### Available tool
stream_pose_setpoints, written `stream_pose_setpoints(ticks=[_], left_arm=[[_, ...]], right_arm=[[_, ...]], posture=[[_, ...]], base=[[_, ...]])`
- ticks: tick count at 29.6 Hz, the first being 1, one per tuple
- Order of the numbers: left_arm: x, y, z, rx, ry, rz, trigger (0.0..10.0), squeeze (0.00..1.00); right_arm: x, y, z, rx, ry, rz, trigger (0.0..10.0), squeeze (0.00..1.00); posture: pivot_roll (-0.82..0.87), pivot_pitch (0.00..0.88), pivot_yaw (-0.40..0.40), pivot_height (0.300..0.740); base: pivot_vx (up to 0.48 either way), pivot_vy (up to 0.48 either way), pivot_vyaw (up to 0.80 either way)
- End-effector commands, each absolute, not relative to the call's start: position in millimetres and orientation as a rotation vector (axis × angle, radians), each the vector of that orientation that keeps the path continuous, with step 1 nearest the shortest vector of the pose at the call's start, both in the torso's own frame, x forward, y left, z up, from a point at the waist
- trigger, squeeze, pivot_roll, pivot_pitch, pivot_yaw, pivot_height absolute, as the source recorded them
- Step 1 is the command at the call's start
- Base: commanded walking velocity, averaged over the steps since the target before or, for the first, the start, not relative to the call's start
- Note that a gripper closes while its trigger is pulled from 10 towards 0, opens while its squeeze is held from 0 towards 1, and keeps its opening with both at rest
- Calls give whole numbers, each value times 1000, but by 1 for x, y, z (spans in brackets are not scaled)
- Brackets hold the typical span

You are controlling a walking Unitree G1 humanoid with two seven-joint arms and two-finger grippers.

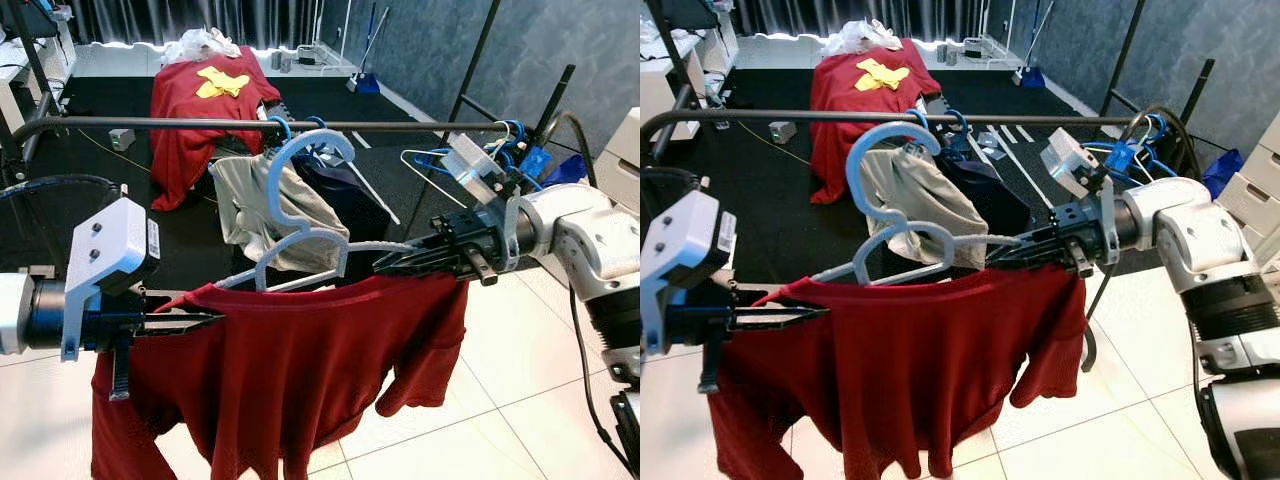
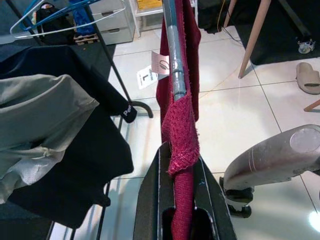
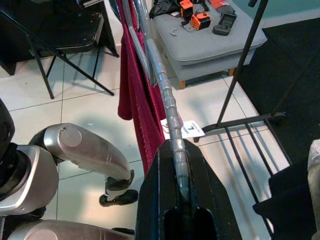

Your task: Hang hanger

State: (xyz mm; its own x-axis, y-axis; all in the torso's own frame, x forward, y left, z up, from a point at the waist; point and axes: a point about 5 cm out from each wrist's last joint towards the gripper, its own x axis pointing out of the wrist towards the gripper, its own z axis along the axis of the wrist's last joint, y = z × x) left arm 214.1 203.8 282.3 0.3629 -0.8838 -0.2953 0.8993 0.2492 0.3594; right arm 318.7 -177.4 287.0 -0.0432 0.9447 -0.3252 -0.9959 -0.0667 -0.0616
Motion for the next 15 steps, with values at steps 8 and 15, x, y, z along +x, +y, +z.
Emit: stream_pose_setpoints(ticks=[8, 15], left_arm=[[204, 207, 317, 347, -157, -1272, 10000, 937], [201, 208, 317, 291, -127, -1316, 10000, 1000]], right_arm=[[322, -175, 286, -319, 209, 1600, 0, 0], [323, -175, 286, -321, 205, 1594, 0, 0]], posture=[[-38, 0, -94, 740], [-38, 0, -95, 740]], base=[[0, 0, 0], [0, 0, 0]])
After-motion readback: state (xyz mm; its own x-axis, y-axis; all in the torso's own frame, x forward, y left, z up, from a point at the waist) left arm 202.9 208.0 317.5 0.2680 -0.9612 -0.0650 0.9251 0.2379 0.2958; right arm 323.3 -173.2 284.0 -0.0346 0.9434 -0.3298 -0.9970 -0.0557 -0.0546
